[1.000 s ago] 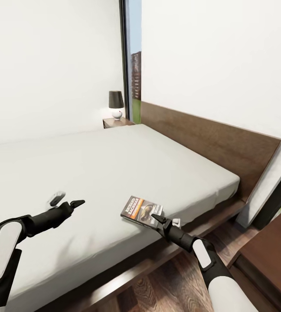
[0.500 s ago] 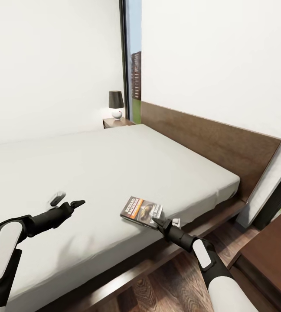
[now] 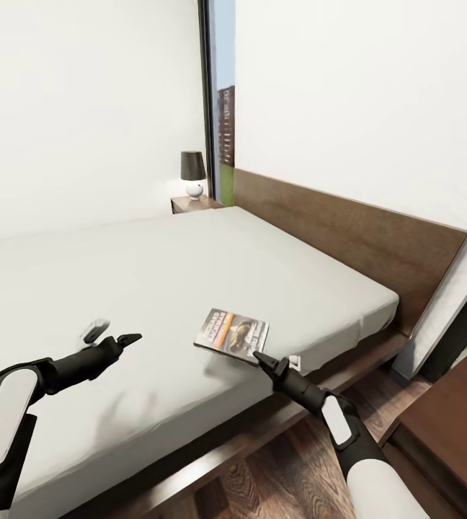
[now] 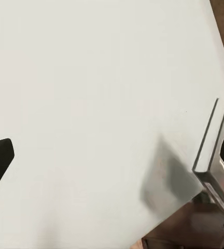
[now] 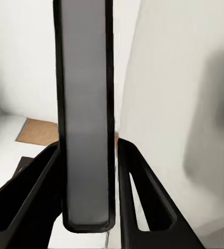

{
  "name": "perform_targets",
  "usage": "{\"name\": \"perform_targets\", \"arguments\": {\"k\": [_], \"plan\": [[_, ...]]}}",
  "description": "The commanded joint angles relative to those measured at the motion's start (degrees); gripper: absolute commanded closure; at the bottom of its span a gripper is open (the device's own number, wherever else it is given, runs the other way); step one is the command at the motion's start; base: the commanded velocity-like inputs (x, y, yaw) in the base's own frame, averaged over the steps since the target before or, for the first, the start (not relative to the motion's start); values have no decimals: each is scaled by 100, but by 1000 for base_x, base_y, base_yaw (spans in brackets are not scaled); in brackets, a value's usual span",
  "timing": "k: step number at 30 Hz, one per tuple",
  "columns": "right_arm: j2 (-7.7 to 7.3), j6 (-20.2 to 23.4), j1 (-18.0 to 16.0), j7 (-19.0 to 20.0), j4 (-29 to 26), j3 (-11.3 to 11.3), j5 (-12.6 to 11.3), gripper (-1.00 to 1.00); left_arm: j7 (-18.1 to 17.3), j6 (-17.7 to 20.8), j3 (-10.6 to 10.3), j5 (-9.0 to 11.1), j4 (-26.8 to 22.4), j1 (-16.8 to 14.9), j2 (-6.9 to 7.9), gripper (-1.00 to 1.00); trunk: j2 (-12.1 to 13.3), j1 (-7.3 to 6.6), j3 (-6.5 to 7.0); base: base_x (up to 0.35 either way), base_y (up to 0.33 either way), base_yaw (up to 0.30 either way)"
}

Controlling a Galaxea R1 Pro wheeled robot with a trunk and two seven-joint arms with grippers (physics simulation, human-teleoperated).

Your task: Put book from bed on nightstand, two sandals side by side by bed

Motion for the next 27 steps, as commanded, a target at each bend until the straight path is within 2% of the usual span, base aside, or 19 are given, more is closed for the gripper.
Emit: {"name": "perform_targets", "arguments": {"k": [1,8,20,24,27], "plan": [[5,10,-3,48,0,-6,36,100,55,19,4,61,-3,-4,0,-100,-2,-1,-6,0,0,0],[5,4,-6,192,-10,68,46,100,50,19,-4,63,1,-4,-1,-100,-2,-1,-6,0,0,0],[-15,-11,-35,169,-29,71,66,100,35,4,50,63,-54,48,3,-100,-2,-1,-6,0,0,0],[-17,10,-112,85,-305,78,76,100,11,3,167,63,-78,150,47,-100,-2,-1,-6,0,0,0],[-18,57,-160,-147,-572,86,82,100,3,4,332,68,-86,224,58,-100,-2,-1,-6,0,0,0]]}}
